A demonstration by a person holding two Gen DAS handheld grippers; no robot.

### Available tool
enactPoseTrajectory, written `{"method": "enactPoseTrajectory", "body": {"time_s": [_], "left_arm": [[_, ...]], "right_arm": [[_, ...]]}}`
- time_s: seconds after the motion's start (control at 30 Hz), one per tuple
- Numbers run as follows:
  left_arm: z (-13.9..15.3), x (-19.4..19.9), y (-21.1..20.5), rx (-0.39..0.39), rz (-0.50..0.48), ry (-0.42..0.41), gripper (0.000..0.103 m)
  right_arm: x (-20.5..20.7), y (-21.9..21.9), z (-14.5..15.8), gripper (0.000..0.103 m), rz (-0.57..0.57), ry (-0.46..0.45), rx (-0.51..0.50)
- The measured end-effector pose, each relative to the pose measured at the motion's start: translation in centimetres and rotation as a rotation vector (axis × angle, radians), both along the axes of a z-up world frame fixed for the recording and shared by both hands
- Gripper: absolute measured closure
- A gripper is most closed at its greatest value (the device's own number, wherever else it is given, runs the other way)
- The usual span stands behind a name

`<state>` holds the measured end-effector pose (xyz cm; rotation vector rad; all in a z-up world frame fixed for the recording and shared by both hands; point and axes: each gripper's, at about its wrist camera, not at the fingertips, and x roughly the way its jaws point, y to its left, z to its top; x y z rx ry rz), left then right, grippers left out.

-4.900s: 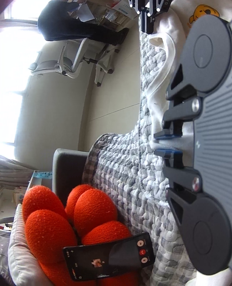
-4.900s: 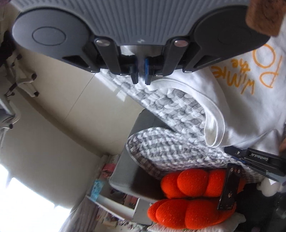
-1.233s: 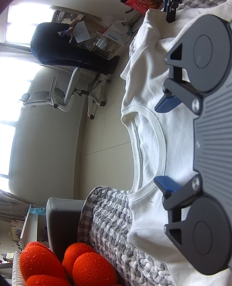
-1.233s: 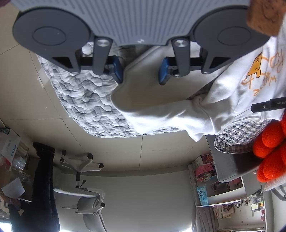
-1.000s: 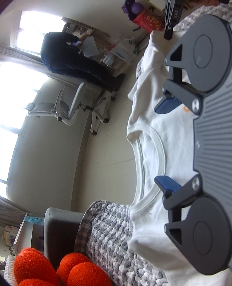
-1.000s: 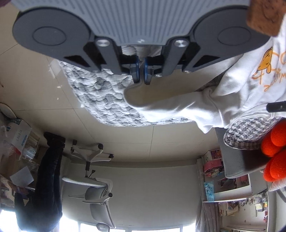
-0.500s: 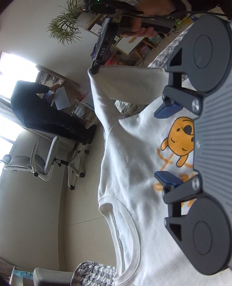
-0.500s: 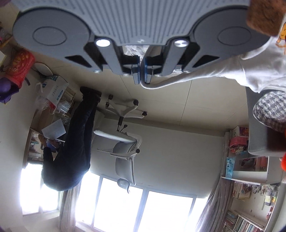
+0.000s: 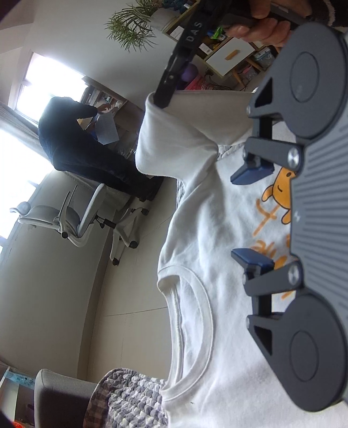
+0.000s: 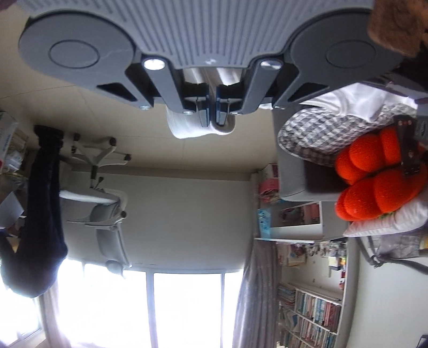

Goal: Fold clothes
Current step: 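Fold the held sleeve over the shirt front and open the right tool, then grasp the sleeve cuff with the right tool, straighten it, open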

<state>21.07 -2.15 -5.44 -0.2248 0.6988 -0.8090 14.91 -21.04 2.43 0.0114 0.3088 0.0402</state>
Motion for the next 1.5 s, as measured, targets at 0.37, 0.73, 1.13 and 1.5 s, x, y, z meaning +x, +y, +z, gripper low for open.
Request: {"method": "enactPoseTrajectory", "body": {"time_s": [0.37, 0.73, 1.13, 1.5], "left_arm": [[0.1, 0.6, 0.8, -0.05, 0.006, 0.027, 0.08], [-1.1, 0.3, -1.5, 0.029, -0.067, 0.04, 0.084], [-1.4, 0.6, -1.3, 0.032, -0.068, 0.046, 0.084], [-1.6, 0.6, -1.3, 0.031, -0.07, 0.046, 0.084]], "right_arm": [[1.2, 4.7, -4.2, 0.097, 0.213, 0.271, 0.0], [-0.5, 3.1, -3.6, 0.051, 0.285, 0.352, 0.094], [-2.4, -4.2, -2.0, 0.051, -0.006, 0.446, 0.29], [-2.6, -2.9, -5.2, 0.065, -0.089, 0.458, -0.04]]}}
